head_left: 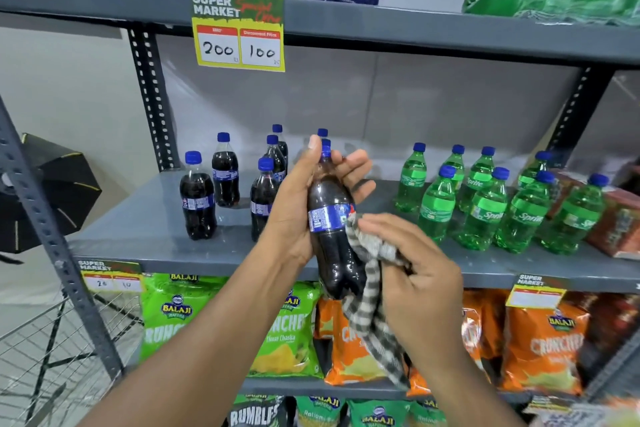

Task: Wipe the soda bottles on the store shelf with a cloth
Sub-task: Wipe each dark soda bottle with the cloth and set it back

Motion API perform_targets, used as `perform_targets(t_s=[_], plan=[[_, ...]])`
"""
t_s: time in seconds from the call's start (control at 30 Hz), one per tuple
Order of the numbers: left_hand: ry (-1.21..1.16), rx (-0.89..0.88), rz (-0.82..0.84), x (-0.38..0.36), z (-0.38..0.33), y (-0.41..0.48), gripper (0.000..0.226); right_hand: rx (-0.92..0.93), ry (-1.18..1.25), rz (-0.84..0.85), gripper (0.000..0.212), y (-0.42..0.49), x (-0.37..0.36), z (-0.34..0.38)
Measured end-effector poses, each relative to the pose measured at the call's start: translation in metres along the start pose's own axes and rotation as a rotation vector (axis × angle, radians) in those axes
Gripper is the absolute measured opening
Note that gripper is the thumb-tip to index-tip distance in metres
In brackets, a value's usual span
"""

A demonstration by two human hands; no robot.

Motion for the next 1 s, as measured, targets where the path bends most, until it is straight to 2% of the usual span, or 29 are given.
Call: perform_targets(t_s=[0.17, 0.27, 0.37, 0.47, 0.53, 0.7, 0.8, 0.9, 1.0], plan=[[-0.010, -0.021, 0.004, -0.003, -0.009, 0.003, 0.040, -0.091, 0.057, -0.002, 0.078, -0.009, -0.002, -0.002], [0.007, -0.013, 0.001, -0.001, -0.014, 0.002, 0.042, -0.071, 0.041, 0.019, 0.079, -0.022, 0.000, -0.001], [0.056, 0.025, -0.027, 0.001, -0.004, 0.000, 0.039, 0.030, -0.050, 0.014, 0.069, 0.001, -0.003, 0.006], [0.093, 0.079, -0.060, 0.002, 0.009, 0.001, 0.036, 0.234, -0.278, 0.006, 0.053, 0.031, -0.011, 0.031], [0.127, 0.079, -0.082, 0.004, 0.012, 0.002, 0.034, 0.345, -0.420, 0.053, 0.039, 0.036, -0.019, 0.045], [0.237, -0.032, -0.127, 0.010, -0.001, 0.014, 0.033, 0.455, -0.585, 0.245, 0.036, -0.008, -0.033, 0.044], [0.393, -0.108, -0.106, 0.011, -0.014, 0.023, 0.034, 0.404, -0.523, 0.298, 0.041, -0.027, -0.032, 0.024], [0.649, -0.181, -0.066, 0.010, -0.024, 0.034, 0.031, 0.244, -0.475, 0.256, 0.051, -0.031, -0.026, 0.003], [0.804, -0.196, -0.056, 0.019, -0.029, 0.048, 0.026, 0.114, -0.465, 0.207, 0.063, -0.035, -0.015, -0.016]])
Point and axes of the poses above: each hand's wrist, its own y-axis towards the middle knuckle, its own x-axis out of the back of the hand, z = x × y, the point moved 5 cm from there along y, towards the middle knuckle, and after that the axes turned 9 degrees about -y, right-handed, at the moved point
